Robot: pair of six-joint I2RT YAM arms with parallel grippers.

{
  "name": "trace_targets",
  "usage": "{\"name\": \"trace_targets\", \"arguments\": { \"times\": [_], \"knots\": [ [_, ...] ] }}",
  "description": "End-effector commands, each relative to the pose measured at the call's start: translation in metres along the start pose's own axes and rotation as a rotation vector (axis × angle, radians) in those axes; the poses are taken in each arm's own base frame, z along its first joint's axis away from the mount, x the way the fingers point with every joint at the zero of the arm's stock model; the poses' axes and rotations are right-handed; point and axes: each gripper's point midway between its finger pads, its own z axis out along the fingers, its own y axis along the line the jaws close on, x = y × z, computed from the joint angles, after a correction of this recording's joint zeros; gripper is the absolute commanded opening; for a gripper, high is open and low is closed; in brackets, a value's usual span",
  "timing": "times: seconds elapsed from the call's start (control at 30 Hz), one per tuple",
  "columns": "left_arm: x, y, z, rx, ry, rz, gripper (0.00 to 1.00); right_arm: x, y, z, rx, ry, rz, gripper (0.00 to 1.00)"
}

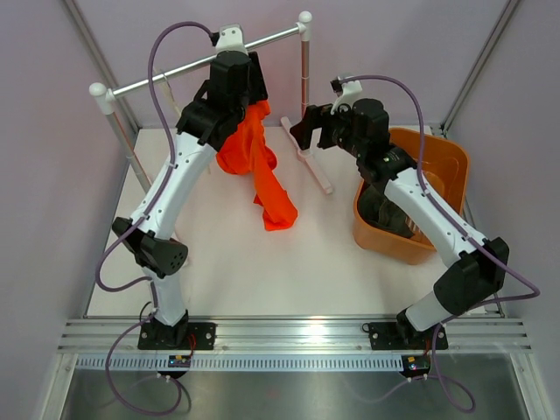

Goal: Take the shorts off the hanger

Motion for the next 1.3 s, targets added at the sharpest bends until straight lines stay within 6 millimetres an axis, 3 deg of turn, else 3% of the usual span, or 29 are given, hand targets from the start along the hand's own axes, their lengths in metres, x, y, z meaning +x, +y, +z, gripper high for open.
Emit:
{"name": "trace_targets", "arguments": {
  "times": [0.0, 0.17, 0.6, 0.8, 0.93, 1.17, 1.27],
  "knots": [
    [-0.043, 0.009, 0.003, -0.034, -0.129, -0.046, 0.53, -0.016, 0.014, -0.015, -0.041, -0.068, -0.009, 1.0],
    [-0.031, 0.013, 0.025, -0.042, -0.107, -0.049, 0.51, -0.004, 0.009, -0.018, -0.027, -0.058, -0.013, 0.99],
    [-0.021, 0.014, 0.036, -0.041, -0.085, -0.038, 0.39, 0.012, 0.007, -0.014, -0.031, -0.028, 0.012, 1.0],
    [-0.026, 0.014, 0.033, -0.028, -0.088, -0.031, 0.06, 0.017, 0.005, -0.015, -0.023, -0.021, 0.017, 0.99],
    [-0.037, 0.011, 0.022, 0.003, -0.105, -0.025, 0.0, 0.013, 0.006, -0.018, -0.02, -0.029, 0.013, 0.99],
    [-0.086, -0.002, -0.026, 0.133, -0.195, 0.002, 0.0, 0.008, 0.006, -0.023, -0.016, -0.038, 0.01, 0.99],
    [-0.088, -0.002, -0.037, 0.153, -0.182, 0.016, 0.0, 0.006, 0.006, -0.024, -0.011, -0.043, 0.005, 0.99]
  ]
}}
